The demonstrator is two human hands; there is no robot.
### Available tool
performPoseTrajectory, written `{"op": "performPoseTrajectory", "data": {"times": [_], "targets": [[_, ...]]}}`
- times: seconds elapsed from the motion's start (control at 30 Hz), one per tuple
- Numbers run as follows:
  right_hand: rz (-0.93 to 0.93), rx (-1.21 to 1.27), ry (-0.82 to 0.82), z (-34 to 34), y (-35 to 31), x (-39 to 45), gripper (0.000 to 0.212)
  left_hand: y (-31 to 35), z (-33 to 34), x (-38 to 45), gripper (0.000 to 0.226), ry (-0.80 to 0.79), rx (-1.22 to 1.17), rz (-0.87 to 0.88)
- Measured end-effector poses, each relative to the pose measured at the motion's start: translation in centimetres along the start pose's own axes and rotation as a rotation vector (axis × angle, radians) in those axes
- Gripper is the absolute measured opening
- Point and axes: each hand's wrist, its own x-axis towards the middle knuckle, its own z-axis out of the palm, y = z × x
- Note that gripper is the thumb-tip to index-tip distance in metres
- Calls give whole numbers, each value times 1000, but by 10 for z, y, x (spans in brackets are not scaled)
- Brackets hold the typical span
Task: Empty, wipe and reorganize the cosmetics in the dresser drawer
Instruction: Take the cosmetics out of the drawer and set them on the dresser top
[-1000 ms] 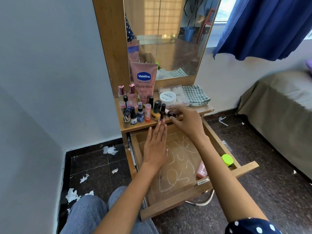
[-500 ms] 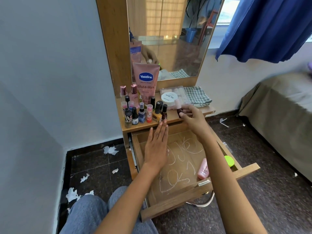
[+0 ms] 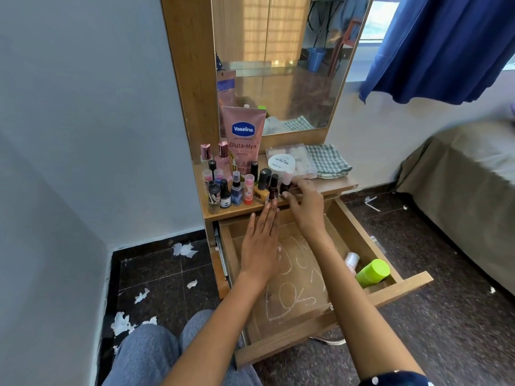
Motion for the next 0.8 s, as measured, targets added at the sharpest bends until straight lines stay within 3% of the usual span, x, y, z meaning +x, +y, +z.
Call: {"op": "performPoseTrajectory", "data": {"times": [0.2,0.37,0.5,0.63,0.73,0.8], "targets": [[8,72,-11,-1,-6,3,30,1,0,0,84,-11,-23,-2],[16,136,-8,-5,-6,1,40,1,-3,0,83,-33,-30,11],[-56,37,22,-22,4,-14,39,0,-9,-1,82,-48,-53,28],[-56,-55,6,-53,30,-41,27,5,-12,-6,74,20,-239,63],[-12,-106,9,-76,53,-63,28,23,-11,-12,55,108,-426,56],[21,-126,42,-85,62,-75,30,42,-14,-13,38,16,-592,23]]}}
